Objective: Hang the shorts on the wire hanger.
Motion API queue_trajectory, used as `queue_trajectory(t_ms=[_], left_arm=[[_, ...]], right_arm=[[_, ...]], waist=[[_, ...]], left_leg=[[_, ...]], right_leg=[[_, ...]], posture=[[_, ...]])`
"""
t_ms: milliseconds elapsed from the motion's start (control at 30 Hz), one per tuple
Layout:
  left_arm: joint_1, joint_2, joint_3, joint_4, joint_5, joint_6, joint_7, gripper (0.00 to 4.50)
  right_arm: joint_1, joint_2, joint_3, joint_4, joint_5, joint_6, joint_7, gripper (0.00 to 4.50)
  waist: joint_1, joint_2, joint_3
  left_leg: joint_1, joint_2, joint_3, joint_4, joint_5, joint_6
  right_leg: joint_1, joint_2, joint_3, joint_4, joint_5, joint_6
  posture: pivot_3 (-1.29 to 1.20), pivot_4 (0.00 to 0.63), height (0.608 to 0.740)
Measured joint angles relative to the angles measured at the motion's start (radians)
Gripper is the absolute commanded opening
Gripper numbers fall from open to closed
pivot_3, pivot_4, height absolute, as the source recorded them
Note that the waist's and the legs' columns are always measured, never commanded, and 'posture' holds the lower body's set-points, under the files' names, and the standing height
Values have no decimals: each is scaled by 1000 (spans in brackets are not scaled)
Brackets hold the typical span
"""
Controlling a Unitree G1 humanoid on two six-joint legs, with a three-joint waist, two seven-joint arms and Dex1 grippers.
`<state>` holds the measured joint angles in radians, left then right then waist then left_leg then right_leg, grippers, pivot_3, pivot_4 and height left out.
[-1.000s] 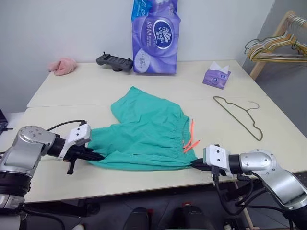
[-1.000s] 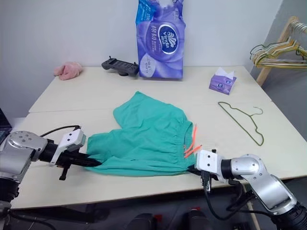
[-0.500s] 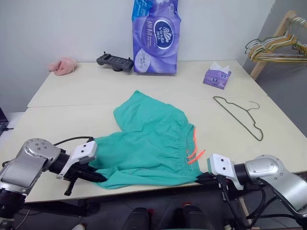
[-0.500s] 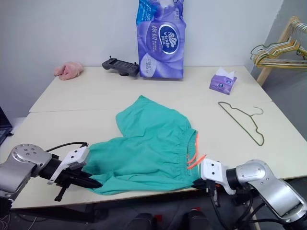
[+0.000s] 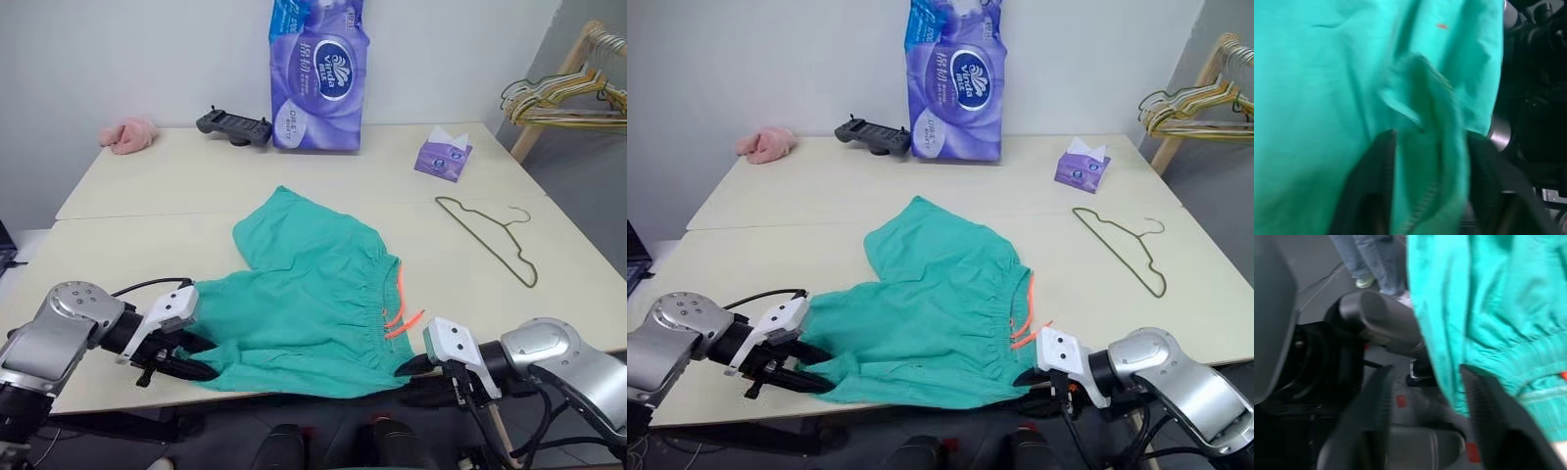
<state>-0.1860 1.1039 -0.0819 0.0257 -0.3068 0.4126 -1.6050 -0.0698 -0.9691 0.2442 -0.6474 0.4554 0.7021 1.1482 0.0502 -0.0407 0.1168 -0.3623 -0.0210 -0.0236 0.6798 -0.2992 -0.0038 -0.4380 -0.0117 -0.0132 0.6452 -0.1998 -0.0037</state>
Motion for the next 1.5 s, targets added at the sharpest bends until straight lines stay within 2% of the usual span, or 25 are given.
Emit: queue_trajectory(t_ms=[100,300,467,600,733,833,933,1033,1167,1267,1333,1500], left_arm=[[-36,22,-16,30,-8,-1,0,4023],[-152,65,-60,49,-155,130,-1,4028],[-353,-11,-55,107,-228,299,0,4028],[-416,-69,-33,155,-242,357,24,4028],[-342,-147,-14,133,-211,295,116,4028],[-186,-142,-31,48,-183,235,121,4028],[-95,-103,-39,-27,-171,202,98,4028],[-32,-30,-34,-92,-171,184,49,4028],[-13,11,-30,-96,-170,154,8,4028],[-3,46,-30,-88,-168,122,1,3437],[29,94,-37,-87,-169,98,1,2825],[161,145,-45,-125,-197,75,0,1333]], right_arm=[[-14,-7,-17,-14,39,32,7,4425],[-105,-20,-39,-17,159,151,19,4467],[-249,-17,-76,74,238,227,38,4467],[-302,14,-106,127,274,267,14,4467],[-348,152,-107,154,249,256,-117,4467],[-336,190,-87,156,188,223,-195,4467],[-295,201,-57,136,151,197,-229,4467],[-251,201,-25,78,154,198,-232,3893],[-223,206,-14,34,173,204,-232,2592],[-216,225,8,34,187,210,-232,1579],[-217,229,23,57,186,207,-228,908],[-251,254,3,201,207,248,-217,902]], waist=[[-1,0,0],[-2,0,0],[-3,-1,-1],[-14,-1,-1],[-30,-1,-2],[-35,0,-2],[-28,0,-2],[-24,0,-2],[-23,0,-3],[-25,0,-3],[-26,1,-2],[-26,1,-2]], left_leg=[[0,0,0,0,0,0],[0,0,0,0,0,0],[0,-1,0,0,0,0],[0,0,0,0,0,0],[0,1,1,0,0,0],[-2,2,1,-1,-1,0],[-1,2,1,-1,-1,0],[0,1,1,0,-1,0],[0,0,0,0,-1,0],[0,1,1,-1,-1,0],[0,1,1,-1,-1,0],[0,2,1,-1,-1,0]], right_leg=[[0,0,0,0,0,0],[0,0,0,0,0,0],[1,5,0,0,0,1],[0,5,1,1,0,0],[-1,1,3,2,1,0],[-4,1,3,2,3,-5],[-3,0,2,2,3,-5],[-1,0,2,1,0,0],[-1,0,1,0,0,0],[-1,1,1,0,0,0],[-1,1,2,1,0,0],[-1,1,2,0,0,0]], posture=[[94,80,740],[88,71,740],[74,62,740],[66,59,740],[60,66,740],[60,66,740],[63,70,740],[73,67,740],[79,63,740],[83,67,740],[82,63,740],[80,62,740]])
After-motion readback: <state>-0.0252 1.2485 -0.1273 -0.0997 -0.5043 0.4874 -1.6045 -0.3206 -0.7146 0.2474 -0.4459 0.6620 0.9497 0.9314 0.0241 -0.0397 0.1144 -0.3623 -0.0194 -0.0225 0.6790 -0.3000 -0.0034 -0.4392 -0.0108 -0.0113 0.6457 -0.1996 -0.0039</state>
